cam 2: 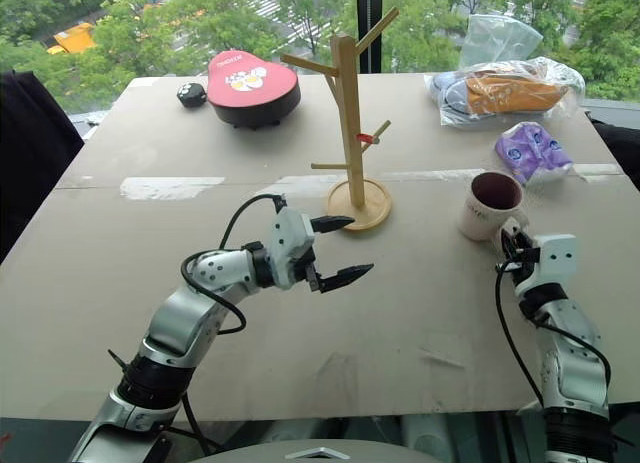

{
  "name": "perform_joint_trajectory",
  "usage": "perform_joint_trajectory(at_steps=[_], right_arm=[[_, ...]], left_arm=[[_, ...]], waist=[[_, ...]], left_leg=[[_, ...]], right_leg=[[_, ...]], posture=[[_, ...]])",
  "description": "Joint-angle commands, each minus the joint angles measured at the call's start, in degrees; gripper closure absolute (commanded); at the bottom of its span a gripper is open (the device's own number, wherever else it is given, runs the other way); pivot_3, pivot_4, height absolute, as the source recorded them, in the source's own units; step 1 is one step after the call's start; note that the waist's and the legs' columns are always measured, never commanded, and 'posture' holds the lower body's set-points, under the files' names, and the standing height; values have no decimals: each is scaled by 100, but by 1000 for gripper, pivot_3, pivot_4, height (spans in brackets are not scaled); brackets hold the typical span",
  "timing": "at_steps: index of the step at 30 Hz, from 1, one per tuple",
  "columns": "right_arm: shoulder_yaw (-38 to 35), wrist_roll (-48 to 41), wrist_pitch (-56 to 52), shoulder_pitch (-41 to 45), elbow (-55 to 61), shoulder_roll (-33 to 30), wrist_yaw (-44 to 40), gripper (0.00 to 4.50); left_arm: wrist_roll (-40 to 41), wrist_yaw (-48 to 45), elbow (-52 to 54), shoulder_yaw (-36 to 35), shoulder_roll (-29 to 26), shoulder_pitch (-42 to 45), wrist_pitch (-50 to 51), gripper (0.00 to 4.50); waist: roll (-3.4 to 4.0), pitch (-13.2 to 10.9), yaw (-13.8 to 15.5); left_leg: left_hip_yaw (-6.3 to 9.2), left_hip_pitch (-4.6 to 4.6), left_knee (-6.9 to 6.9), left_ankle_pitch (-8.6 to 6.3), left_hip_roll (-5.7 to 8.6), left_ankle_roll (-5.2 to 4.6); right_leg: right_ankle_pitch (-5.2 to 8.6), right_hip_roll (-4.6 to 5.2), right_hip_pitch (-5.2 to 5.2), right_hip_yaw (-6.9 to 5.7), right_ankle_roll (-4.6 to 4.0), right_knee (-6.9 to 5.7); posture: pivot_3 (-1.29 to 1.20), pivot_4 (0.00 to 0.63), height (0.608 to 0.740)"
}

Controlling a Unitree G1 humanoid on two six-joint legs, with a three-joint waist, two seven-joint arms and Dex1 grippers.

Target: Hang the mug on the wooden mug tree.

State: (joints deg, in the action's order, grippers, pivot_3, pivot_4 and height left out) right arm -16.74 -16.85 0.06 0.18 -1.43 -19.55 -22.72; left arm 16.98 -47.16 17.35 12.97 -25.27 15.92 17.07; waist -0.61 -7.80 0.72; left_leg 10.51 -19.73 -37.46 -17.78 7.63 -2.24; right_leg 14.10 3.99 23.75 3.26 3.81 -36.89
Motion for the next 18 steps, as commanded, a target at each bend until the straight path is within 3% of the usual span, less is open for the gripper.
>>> perform_joint_trajectory(at_steps=[1,7,13,18], right_arm=[[-127,-58,147,86,36,-115,-66,4466],[91,-37,-84,371,245,-655,-568,4466],[1037,-565,-1882,1731,1360,-2110,-2108,4466],[1785,-487,-2830,2693,1873,-2250,-2222,4466]], left_arm=[[19,29,88,-128,11,77,-103,0],[279,438,48,-495,425,-114,-153,0],[1124,515,496,-1064,1002,-1026,-555,0],[1452,289,539,-1362,1195,-1594,-1178,0]], waist=[[0,0,0],[1,-1,-5],[7,-7,-140],[-8,-3,-17]], left_leg=[[0,0,0,0,0,0],[-2,0,-4,0,0,0],[-19,-3,-5,0,-1,-1],[3,-8,-7,0,-7,0]], right_leg=[[0,0,0,0,0,0],[-1,0,0,2,1,0],[-3,-1,8,24,4,-2],[-3,0,0,-8,3,7]], posture=[[0,150,740],[0,150,740],[0,150,740],[0,150,740]])
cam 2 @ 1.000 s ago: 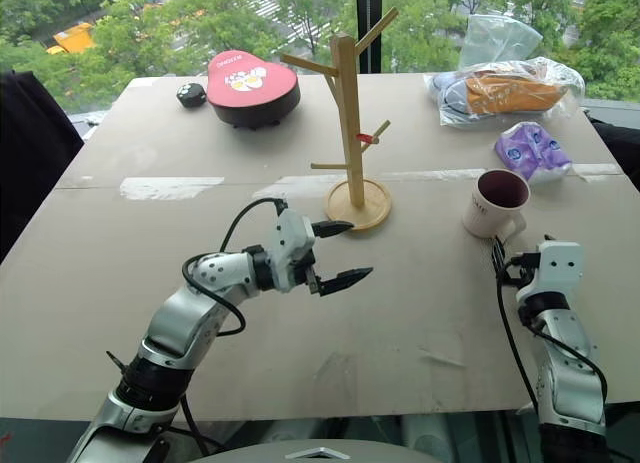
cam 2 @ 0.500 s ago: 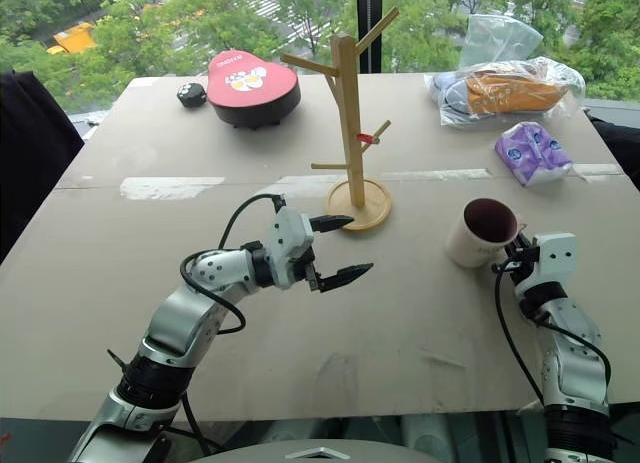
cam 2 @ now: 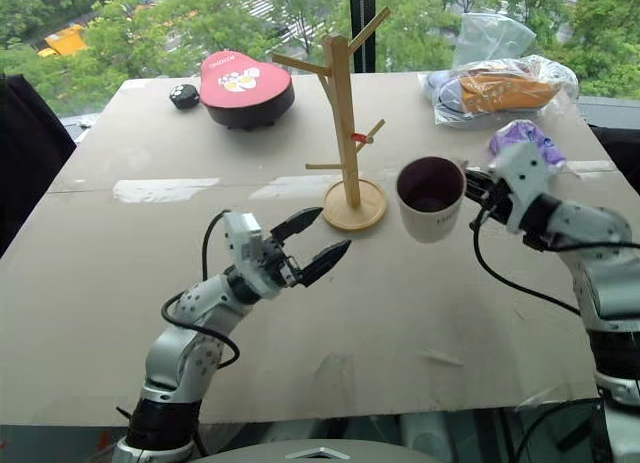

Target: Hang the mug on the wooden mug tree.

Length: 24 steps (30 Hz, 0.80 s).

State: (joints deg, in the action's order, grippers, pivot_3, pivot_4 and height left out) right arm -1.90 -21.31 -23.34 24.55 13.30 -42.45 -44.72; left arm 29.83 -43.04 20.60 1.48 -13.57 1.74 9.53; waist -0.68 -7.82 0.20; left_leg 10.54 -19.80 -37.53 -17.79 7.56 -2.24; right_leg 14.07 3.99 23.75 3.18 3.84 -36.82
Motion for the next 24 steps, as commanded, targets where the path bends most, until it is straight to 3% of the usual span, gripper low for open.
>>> perform_joint_trajectory(at_steps=[1,14,24], right_arm=[[401,-118,-768,396,573,67,15,4466],[810,-309,-3434,2154,1235,-97,448,4466],[1188,-70,-4238,3014,828,-43,657,4466]], left_arm=[[186,-107,195,-284,44,-232,-517,0],[498,-391,92,-494,-154,-272,-771,0],[659,-491,-146,-493,-158,92,-705,0]], waist=[[-1,-1,65],[-5,-7,146],[-4,-7,103]], left_leg=[[-2,-3,0,0,1,0],[15,-38,-42,-3,7,-4],[21,-74,-64,-3,7,-3]], right_leg=[[0,2,1,2,0,1],[-10,5,11,-23,-8,4],[-18,5,37,-33,-8,3]], posture=[[0,150,740],[0,150,740],[0,150,740]])
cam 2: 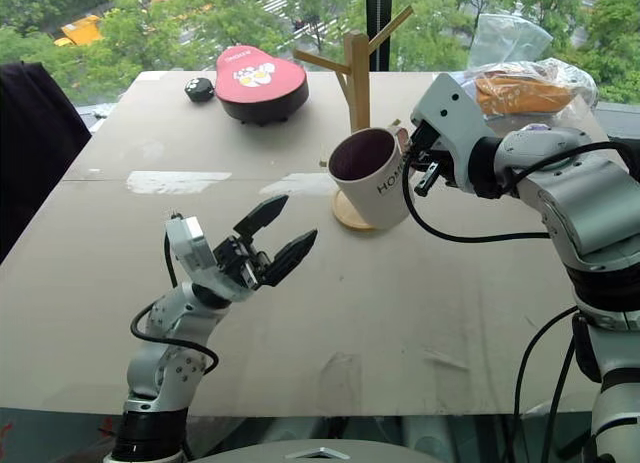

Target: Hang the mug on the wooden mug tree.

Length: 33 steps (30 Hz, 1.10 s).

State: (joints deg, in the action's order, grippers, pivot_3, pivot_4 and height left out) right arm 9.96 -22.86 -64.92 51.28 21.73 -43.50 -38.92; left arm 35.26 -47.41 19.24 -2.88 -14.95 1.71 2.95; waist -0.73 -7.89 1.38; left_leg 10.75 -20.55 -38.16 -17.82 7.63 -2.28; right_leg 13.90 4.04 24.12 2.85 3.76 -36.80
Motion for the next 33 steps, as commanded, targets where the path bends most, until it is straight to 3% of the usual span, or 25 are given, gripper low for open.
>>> perform_joint_trajectory(at_steps=[1,7,8,12,15,18,23,26,33], right_arm=[[53,101,-82,413,-67,96,82,4466],[231,180,-84,586,-209,172,74,4466],[255,213,-48,600,-250,165,65,4216],[173,272,-30,662,-401,224,127,2925],[26,258,-65,680,-449,342,217,1300],[-127,238,-116,655,-447,439,329,23],[-655,-81,-333,301,-228,476,301,23],[-1335,-640,-423,-377,206,507,58,23],[-2580,-1063,579,-3280,845,876,-89,23]], left_arm=[[120,-62,-44,-55,-16,125,-51,0],[190,-45,-83,-83,-5,215,-54,0],[197,-36,-76,-85,-9,224,-51,0],[183,-28,-30,-70,-34,232,-45,0],[176,-32,-15,-58,-72,272,-10,0],[180,-49,-35,-69,-120,322,16,0],[-149,73,-116,16,-330,268,136,0],[-564,241,-163,192,-575,121,377,0],[-1379,592,2,640,-1071,-685,909,0]], waist=[[0,0,-36],[0,0,-55],[0,0,-55],[0,0,-55],[0,0,-60],[0,0,-58],[0,0,-49],[-1,1,-41],[-1,1,-45]], left_leg=[[2,-15,-8,0,0,0],[0,-22,-12,0,0,0],[1,-23,-11,0,0,0],[1,-23,-12,0,0,0],[1,-22,-12,0,0,0],[2,-22,-12,0,0,0],[2,-24,-12,0,1,0],[11,-27,-11,0,1,0],[12,-24,-9,0,2,0]], right_leg=[[-4,0,12,-2,1,-2],[-8,0,15,-2,3,0],[-8,0,15,-3,2,0],[-9,0,15,-3,3,0],[-9,-1,16,-3,2,0],[-9,-1,16,-3,2,-1],[-10,0,16,-4,2,1],[-9,0,14,-14,2,3],[-9,2,14,-13,3,1]], posture=[[0,150,740],[0,150,740],[0,150,740],[0,150,740],[0,150,740],[0,150,740],[0,150,740],[0,150,740],[0,150,740]])
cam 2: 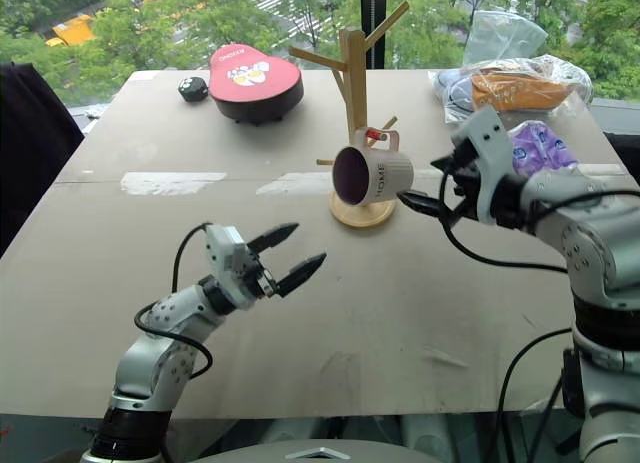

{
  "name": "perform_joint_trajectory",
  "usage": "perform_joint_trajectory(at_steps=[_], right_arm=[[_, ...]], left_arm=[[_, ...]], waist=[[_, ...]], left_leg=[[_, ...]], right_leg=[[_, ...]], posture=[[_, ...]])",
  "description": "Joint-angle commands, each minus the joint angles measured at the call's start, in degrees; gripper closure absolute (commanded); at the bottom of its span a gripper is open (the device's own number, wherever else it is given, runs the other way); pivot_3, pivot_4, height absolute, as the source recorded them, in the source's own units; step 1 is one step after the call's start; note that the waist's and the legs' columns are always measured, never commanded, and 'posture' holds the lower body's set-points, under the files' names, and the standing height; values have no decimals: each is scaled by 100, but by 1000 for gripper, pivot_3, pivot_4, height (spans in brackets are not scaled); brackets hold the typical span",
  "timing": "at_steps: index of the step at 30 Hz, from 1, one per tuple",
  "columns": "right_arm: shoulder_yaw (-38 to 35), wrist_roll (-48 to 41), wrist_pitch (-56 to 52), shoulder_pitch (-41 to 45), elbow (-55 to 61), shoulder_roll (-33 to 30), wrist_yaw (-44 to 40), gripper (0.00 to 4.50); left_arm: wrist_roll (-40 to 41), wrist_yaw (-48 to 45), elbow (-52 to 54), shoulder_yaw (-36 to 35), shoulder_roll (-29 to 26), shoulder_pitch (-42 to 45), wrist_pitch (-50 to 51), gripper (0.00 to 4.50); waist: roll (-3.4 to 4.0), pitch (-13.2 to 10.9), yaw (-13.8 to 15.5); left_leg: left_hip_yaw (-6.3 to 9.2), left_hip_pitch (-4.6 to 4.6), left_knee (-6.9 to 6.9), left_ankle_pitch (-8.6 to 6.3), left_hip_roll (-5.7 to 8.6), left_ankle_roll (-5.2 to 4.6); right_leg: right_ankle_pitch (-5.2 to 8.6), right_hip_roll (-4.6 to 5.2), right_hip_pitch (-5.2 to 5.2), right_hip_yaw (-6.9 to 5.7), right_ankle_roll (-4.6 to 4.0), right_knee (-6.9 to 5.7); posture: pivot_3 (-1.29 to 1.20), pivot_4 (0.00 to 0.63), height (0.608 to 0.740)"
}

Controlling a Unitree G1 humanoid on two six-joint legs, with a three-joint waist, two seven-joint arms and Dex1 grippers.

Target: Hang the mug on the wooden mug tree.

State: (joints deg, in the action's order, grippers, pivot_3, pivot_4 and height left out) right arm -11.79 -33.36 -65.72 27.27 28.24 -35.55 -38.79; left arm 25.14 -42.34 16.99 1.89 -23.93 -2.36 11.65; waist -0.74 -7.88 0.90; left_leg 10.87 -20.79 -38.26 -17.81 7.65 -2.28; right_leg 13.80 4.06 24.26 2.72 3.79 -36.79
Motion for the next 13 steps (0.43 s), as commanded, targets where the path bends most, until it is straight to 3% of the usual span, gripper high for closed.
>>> perform_joint_trajectory(at_steps=[1,3,7,10,13], right_arm=[[-468,31,1027,-1315,173,176,-193,23],[-582,95,1811,-1931,-6,488,-272,23],[-42,955,4189,-3278,-697,884,-821,23],[310,1419,5565,-3742,-1372,1066,-1069,23],[502,1640,6334,-3795,-1882,1095,-1201,23]], left_arm=[[-489,105,218,204,-231,-390,5,0],[-678,123,180,257,-328,-534,-33,0],[-895,187,134,394,-424,-981,42,0],[-1167,295,41,534,-391,-1163,-116,0],[-1199,324,43,525,-372,-1177,-137,0]], waist=[[1,1,15],[12,-7,12],[24,-4,-4],[36,-5,-9],[56,-1,-35]], left_leg=[[0,3,0,0,0,0],[-5,3,-1,0,0,0],[-18,26,0,1,-1,1],[-25,100,25,-2,-4,-1],[-56,116,29,-2,-8,-2]], right_leg=[[0,0,-2,-1,0,-1],[0,0,-2,4,1,-4],[-19,-5,-14,18,7,-8],[-16,-5,-84,24,9,7],[-19,-3,-85,43,16,3]], posture=[[0,150,740],[0,150,740],[0,150,740],[0,150,740],[0,150,740]])
